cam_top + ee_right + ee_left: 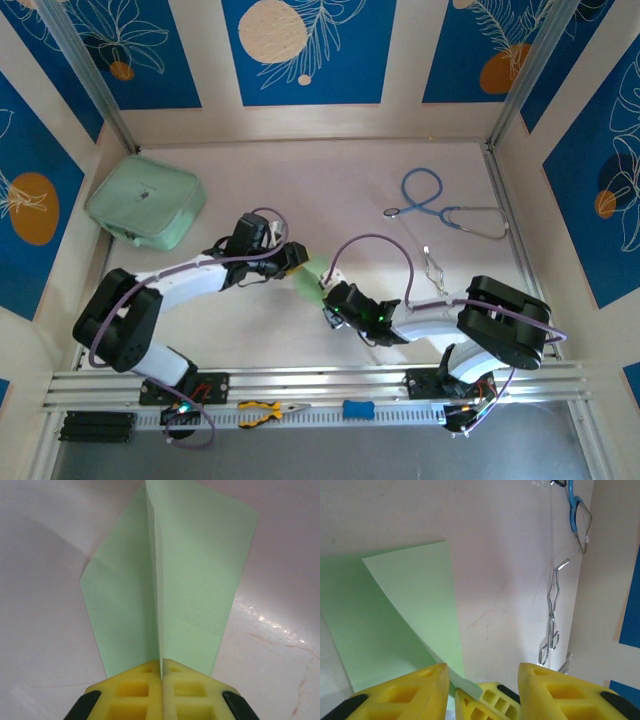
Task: Fold a paper plane with a square sheet of paper (pick it up from the middle)
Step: Fourth fold the wing at the center of the table.
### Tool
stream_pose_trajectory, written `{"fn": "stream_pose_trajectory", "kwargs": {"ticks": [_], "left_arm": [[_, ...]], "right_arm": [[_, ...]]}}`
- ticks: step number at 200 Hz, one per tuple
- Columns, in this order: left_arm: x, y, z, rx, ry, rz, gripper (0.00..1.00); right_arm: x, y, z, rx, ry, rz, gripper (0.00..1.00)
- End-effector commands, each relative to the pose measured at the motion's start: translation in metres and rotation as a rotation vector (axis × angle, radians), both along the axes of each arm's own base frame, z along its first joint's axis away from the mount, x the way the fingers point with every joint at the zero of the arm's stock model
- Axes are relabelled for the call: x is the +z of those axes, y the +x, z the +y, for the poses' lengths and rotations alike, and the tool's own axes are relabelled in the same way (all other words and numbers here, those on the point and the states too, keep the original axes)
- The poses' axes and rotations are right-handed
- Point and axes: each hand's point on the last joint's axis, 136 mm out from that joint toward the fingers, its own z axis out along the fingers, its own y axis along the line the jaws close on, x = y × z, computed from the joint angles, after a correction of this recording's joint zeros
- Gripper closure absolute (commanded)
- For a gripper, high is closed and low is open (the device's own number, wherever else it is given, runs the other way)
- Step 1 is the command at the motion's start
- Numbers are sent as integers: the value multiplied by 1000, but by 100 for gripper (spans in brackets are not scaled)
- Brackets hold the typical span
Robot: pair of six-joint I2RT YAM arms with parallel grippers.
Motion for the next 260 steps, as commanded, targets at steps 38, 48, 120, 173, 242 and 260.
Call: {"fn": "stream_pose_trajectory", "kwargs": {"ticks": [38,48,120,173,242,260], "left_arm": [[4,4,13,31,53,-19,58],[2,4,13,33,52,-12,58],[-4,2,11,38,44,18,58],[-7,2,12,42,45,28,58],[-11,2,9,34,33,37,70],[-15,2,6,23,25,47,78]], "right_arm": [[4,-2,9,-32,159,111,94],[2,-1,7,-52,176,128,94],[-7,1,1,-144,265,225,94],[-13,0,3,-176,331,279,93],[-19,-1,6,-208,428,373,93],[-18,-1,8,-193,466,416,93]]}}
